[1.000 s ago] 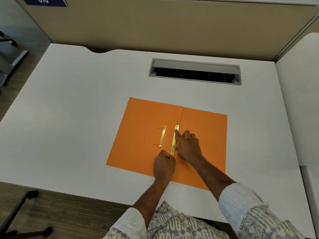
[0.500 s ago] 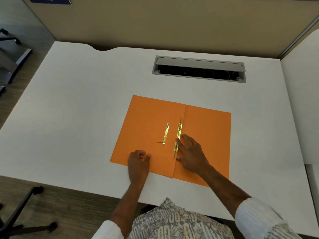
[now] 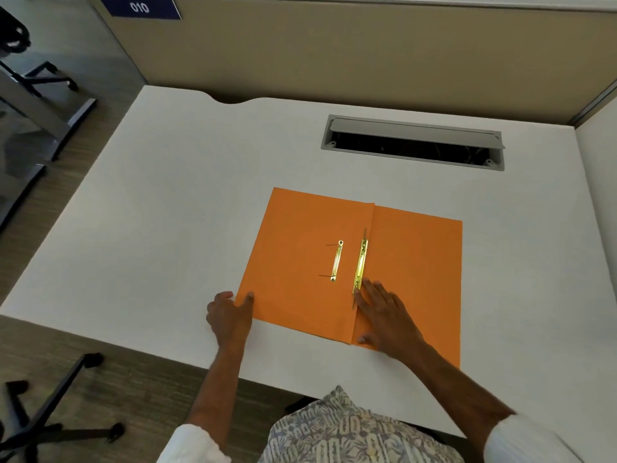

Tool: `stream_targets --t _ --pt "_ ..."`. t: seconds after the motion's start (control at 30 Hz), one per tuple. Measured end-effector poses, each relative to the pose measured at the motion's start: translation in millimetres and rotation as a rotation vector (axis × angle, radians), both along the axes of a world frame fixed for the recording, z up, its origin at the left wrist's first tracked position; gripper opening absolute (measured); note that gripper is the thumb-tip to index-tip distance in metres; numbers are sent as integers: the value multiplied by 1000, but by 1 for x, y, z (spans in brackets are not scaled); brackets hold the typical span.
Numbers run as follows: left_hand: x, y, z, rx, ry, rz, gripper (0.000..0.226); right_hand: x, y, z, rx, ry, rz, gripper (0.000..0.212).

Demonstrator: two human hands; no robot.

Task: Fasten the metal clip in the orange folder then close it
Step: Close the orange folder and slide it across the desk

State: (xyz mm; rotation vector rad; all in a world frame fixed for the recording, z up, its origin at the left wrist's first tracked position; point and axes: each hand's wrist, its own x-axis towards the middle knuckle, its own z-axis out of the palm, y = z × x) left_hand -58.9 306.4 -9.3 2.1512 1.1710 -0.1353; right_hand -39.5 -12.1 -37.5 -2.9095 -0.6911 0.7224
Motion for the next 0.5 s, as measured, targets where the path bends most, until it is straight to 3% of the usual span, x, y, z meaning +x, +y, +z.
stream_targets --t 0.2,0.5 --pt "2 32 24 -309 -226 149 11 8 4 4 -1 -10 32 105" --pt "-14 -12 117 -483 -495 -16 4 4 9 5 12 -41 88 94"
